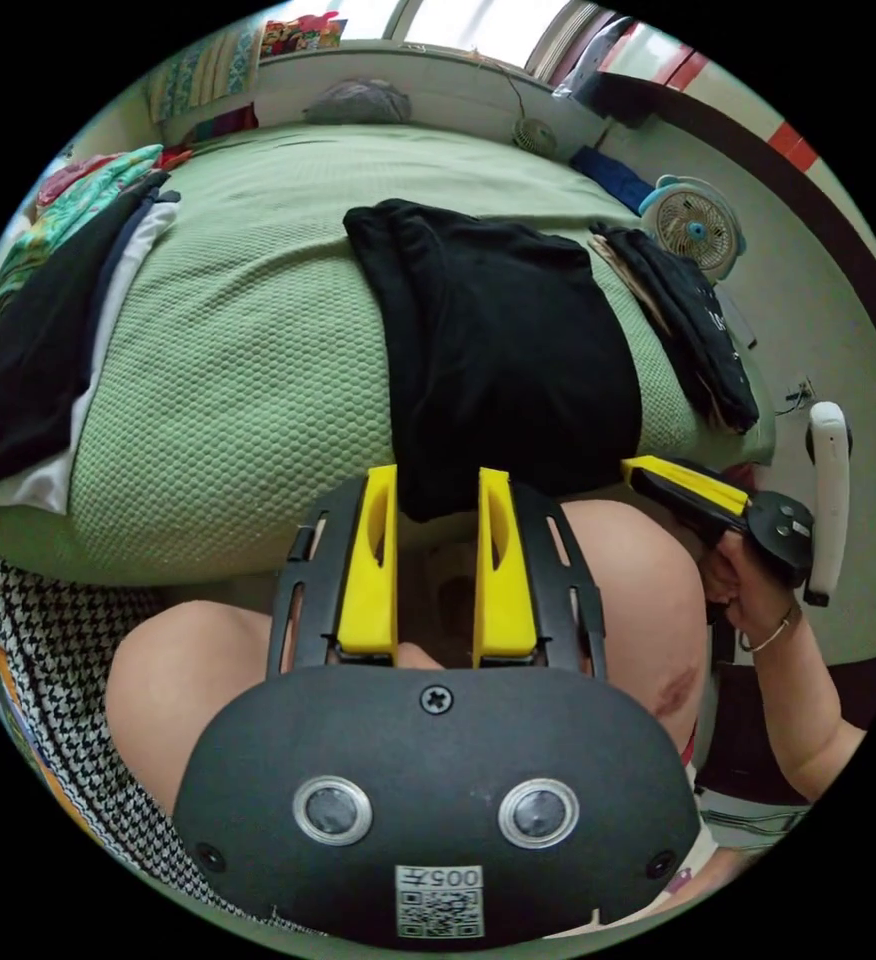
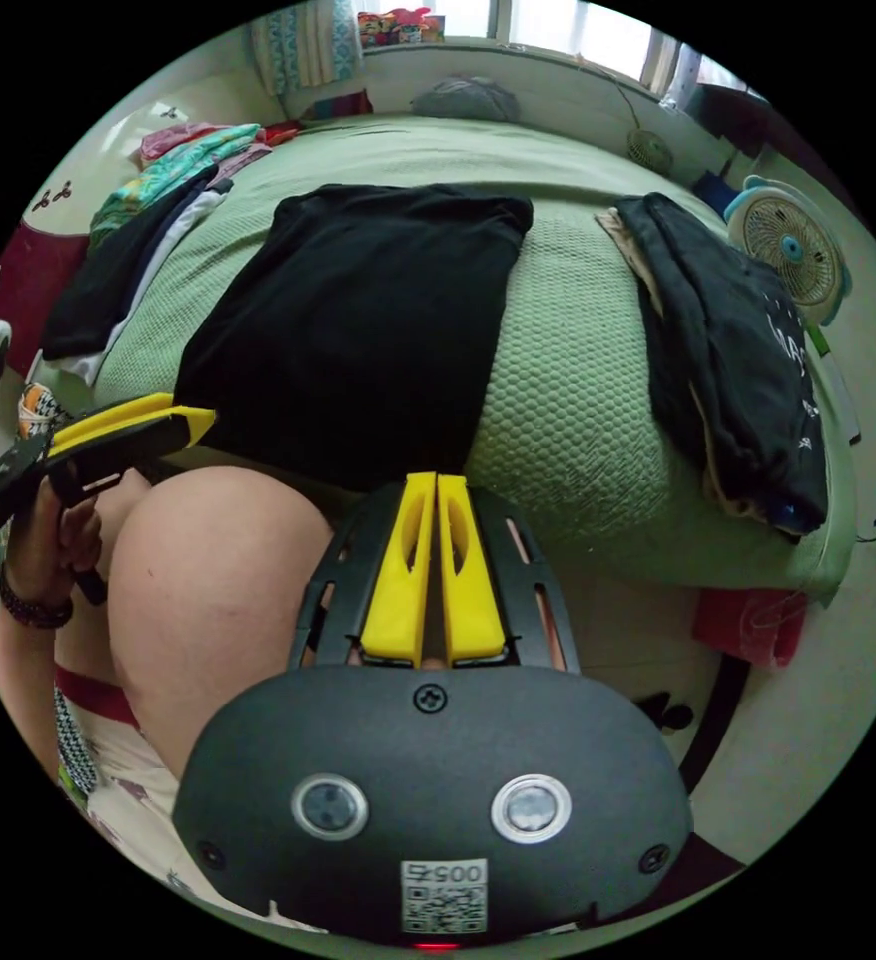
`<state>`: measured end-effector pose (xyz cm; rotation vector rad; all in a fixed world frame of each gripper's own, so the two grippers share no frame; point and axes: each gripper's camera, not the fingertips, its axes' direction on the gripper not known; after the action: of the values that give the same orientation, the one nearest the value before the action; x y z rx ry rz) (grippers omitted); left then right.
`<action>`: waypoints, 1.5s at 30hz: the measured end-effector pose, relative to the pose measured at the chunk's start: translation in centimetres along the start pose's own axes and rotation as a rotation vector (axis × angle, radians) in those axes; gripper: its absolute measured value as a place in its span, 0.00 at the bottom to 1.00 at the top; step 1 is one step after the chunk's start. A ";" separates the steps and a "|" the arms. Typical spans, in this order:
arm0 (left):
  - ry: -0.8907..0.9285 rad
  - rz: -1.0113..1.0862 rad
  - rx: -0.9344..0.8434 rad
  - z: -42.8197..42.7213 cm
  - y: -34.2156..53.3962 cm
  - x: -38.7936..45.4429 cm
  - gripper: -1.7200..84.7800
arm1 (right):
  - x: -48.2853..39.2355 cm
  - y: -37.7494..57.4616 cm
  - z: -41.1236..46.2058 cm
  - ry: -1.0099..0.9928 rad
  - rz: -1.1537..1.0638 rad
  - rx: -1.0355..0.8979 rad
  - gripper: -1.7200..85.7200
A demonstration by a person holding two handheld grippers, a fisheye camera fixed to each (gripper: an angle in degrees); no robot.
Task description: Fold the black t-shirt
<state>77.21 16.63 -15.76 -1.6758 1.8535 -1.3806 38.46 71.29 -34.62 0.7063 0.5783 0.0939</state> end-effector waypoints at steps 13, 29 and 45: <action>-0.064 0.026 -0.025 -0.8 0.2 -1.6 0.13 | 3.6 -7.9 -4.0 -0.045 0.020 0.277 0.15; 0.037 -0.010 -0.084 -4.5 0.0 -7.4 0.10 | 0.5 -16.0 0.4 -0.174 -0.012 0.219 0.05; 0.150 -0.034 0.132 -19.4 3.6 -15.4 0.08 | -13.4 -13.9 -14.4 -0.022 -0.238 0.472 0.04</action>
<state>65.01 38.51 -14.61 -1.5851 1.7742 -1.6452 18.00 65.43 -46.00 1.0874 0.6675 -0.2810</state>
